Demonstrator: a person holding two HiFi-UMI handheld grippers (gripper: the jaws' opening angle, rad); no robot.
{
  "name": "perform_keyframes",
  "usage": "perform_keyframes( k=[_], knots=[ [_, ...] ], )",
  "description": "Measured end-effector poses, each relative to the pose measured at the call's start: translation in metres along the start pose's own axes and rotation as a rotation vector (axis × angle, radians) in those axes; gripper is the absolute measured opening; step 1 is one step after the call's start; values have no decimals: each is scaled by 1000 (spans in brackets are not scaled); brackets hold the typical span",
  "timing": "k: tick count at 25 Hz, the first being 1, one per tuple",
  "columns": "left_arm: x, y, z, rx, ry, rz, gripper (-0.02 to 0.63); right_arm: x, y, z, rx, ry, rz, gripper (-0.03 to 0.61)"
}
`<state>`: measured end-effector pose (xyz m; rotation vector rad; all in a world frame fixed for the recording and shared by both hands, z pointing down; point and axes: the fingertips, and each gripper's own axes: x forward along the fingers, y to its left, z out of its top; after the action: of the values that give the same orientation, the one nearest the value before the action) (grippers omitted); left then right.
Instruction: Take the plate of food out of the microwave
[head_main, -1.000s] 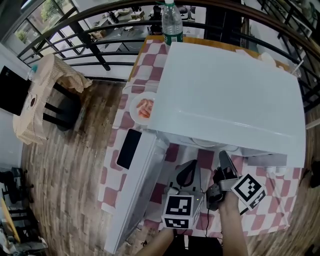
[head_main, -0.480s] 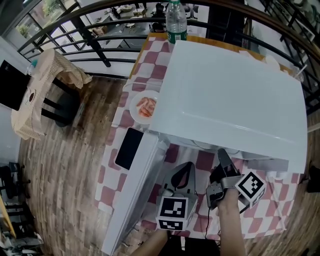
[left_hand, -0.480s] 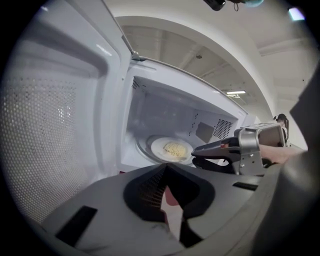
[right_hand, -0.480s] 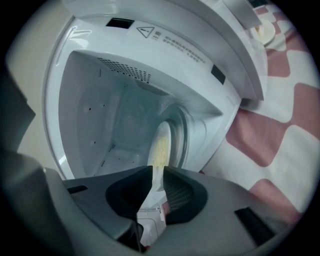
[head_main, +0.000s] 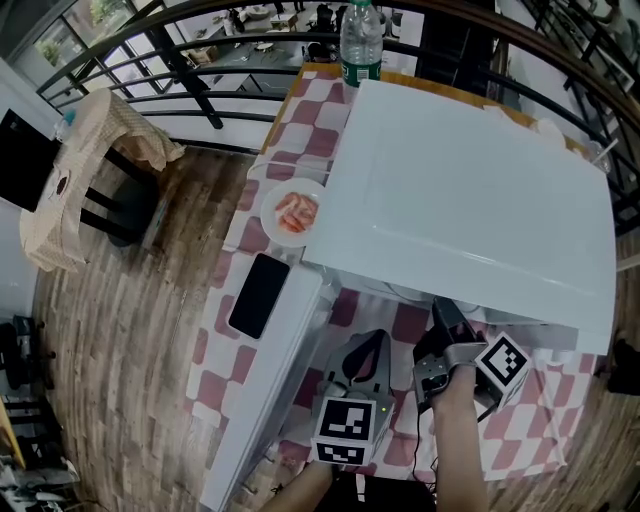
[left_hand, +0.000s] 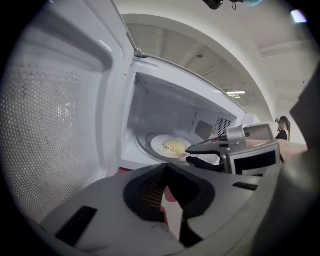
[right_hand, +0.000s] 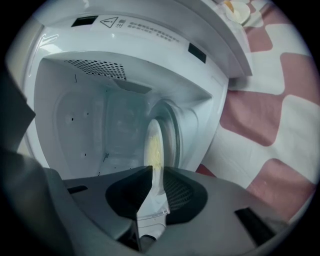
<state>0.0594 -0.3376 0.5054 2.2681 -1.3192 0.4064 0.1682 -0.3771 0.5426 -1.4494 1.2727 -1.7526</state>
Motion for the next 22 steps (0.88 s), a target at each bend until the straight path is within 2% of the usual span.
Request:
perform_keyframes(
  k=[12,20,21,22],
  knots=[
    [-1,6,-2,-10,3,7,6,8,-2,2,1,-13,-38,91],
    [1,5,-5,-13,11,0,7,14,2,3,18,-22,-26,89],
    [1,6,-5,-13,12,0,7,14,2,3,20,-25,-25,84],
    [1,6,-6,-12,12,-1,6,14,2,3,24,-30,-23,52]
  ],
)
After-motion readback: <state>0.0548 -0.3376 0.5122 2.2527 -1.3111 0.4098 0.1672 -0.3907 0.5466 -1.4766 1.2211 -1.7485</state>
